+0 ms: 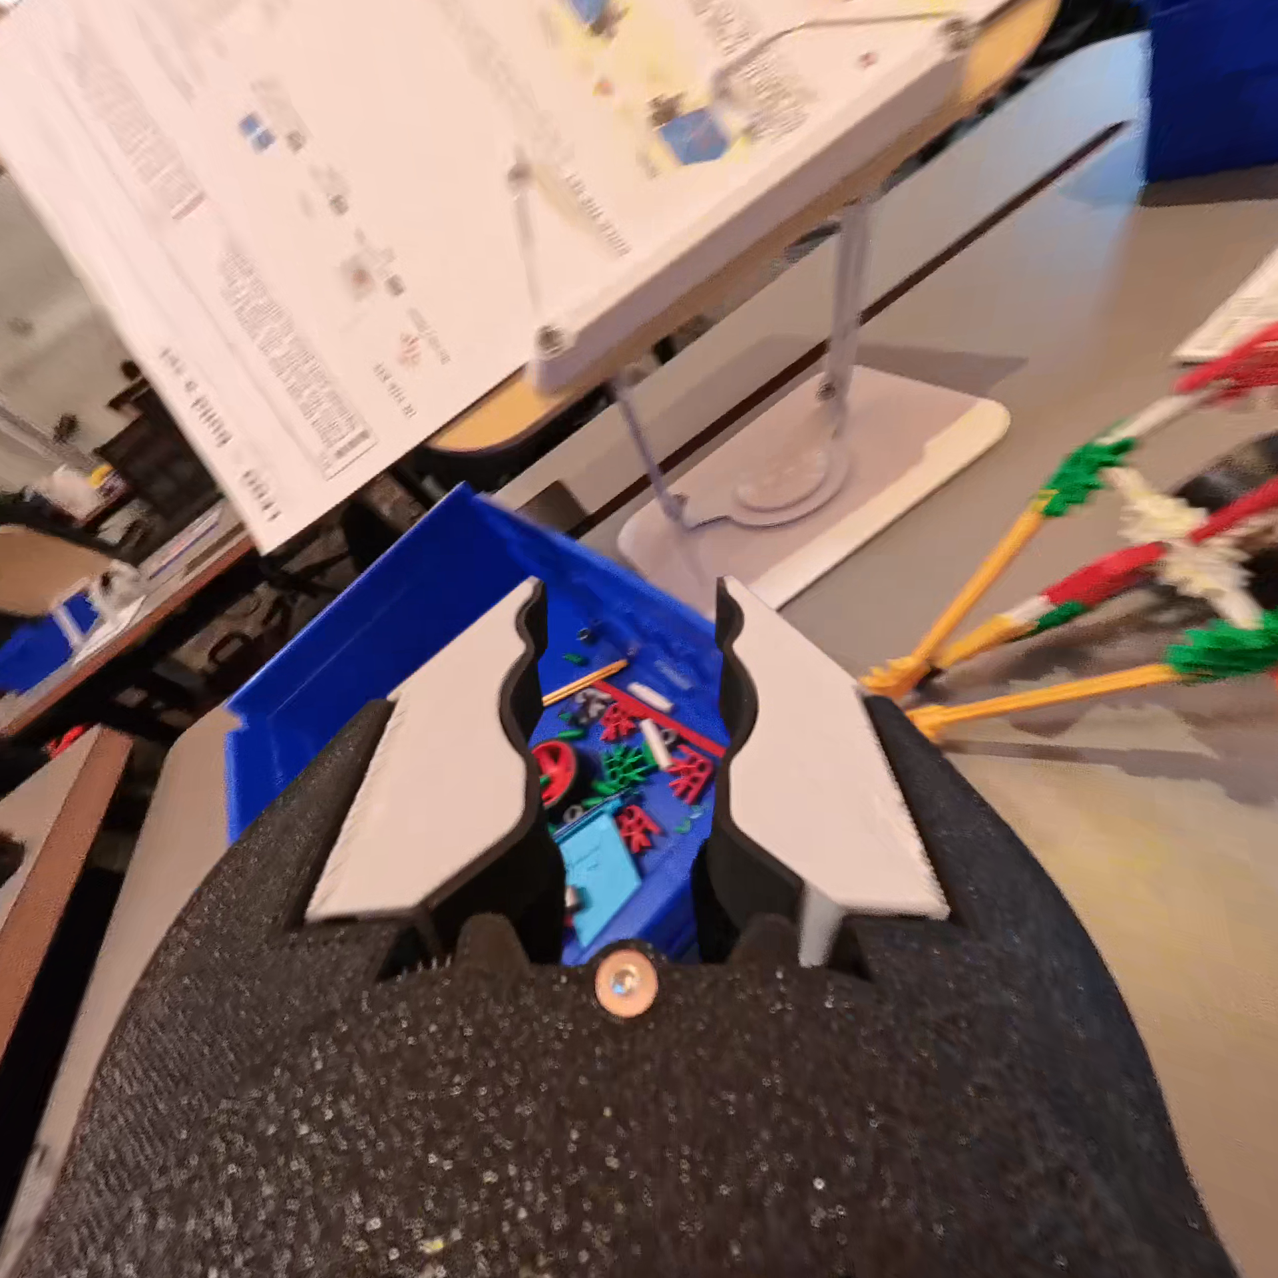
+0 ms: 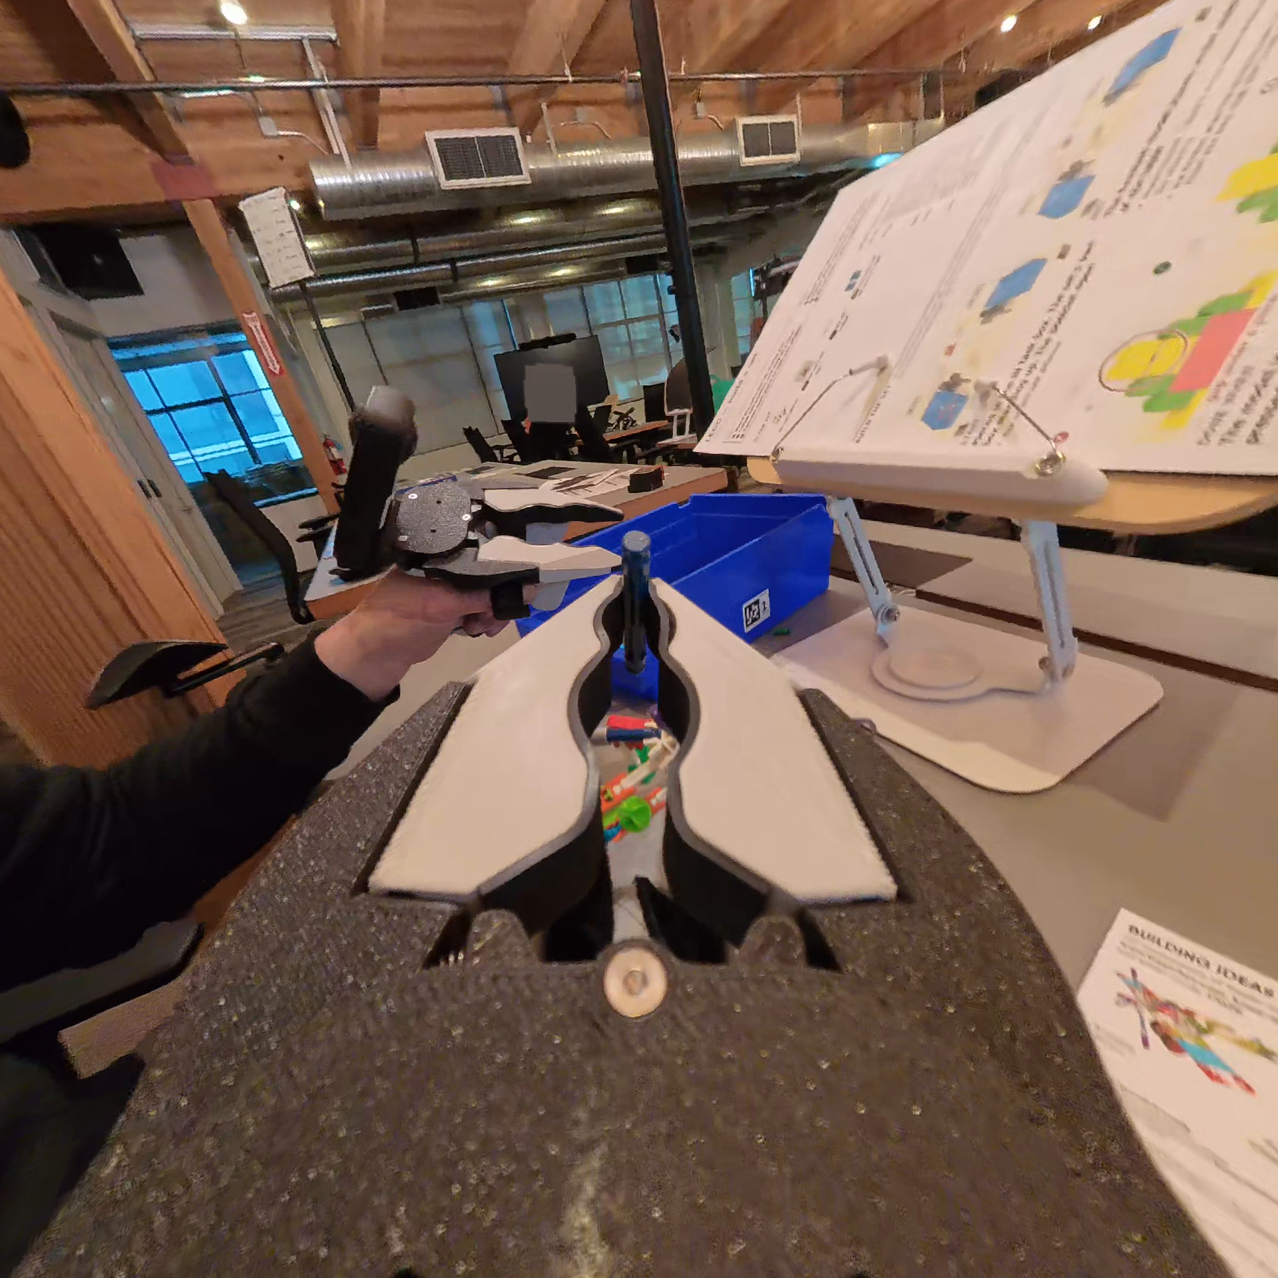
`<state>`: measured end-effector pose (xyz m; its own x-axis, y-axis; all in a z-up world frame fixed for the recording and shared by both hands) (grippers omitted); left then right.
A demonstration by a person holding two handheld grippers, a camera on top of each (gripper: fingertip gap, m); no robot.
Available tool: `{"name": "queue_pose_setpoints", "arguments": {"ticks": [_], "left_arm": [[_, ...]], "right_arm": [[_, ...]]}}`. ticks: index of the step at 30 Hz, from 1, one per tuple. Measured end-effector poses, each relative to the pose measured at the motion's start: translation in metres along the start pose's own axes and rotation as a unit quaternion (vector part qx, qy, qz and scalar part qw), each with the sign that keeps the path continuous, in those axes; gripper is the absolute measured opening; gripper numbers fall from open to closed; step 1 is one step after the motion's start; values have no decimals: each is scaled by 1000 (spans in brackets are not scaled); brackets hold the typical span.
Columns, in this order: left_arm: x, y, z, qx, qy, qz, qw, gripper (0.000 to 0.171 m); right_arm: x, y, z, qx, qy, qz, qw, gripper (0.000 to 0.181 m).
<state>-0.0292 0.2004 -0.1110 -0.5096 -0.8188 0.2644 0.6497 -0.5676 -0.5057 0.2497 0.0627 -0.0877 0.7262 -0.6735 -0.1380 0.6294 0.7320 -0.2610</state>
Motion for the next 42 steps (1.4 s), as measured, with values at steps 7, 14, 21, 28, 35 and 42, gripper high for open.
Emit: {"name": "queue_pose_setpoints", "arguments": {"ticks": [7, 14, 21, 28, 35, 42], "left_arm": [[36, 78, 65, -70, 129, -113, 983, 45], [39, 125, 80, -91, 158, -188, 965, 39], [27, 134, 72, -99, 154, -204, 962, 40], [6, 145, 60, -75, 180, -244, 950, 44], [45, 174, 97, -136, 245, -249, 927, 46], [59, 214, 119, -47, 245, -351, 903, 4]], "right_arm": [[60, 46, 12, -44, 79, -32, 995, 3], [73, 66, 25, -47, 137, -55, 988, 4], [65, 61, 4, -8, -16, -43, 999, 3], [60, 40, -27, -64, -113, -6, 992, 3], [54, 3, -30, -138, -29, 70, 988, 3], [38, -43, -22, -106, 14, 131, 986, 3]]}}
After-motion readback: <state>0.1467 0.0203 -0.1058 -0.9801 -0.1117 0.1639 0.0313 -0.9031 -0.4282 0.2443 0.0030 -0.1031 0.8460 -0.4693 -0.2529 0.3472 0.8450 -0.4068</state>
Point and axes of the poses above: each gripper's, where its closed fingertips meet, x back along the fingers, z out of its top, y = z × x across the jaws, the point moved 7 cm from there along x, back along the fingers, and after that the axes turned 3 degrees about -x, right-handed, at the moved point
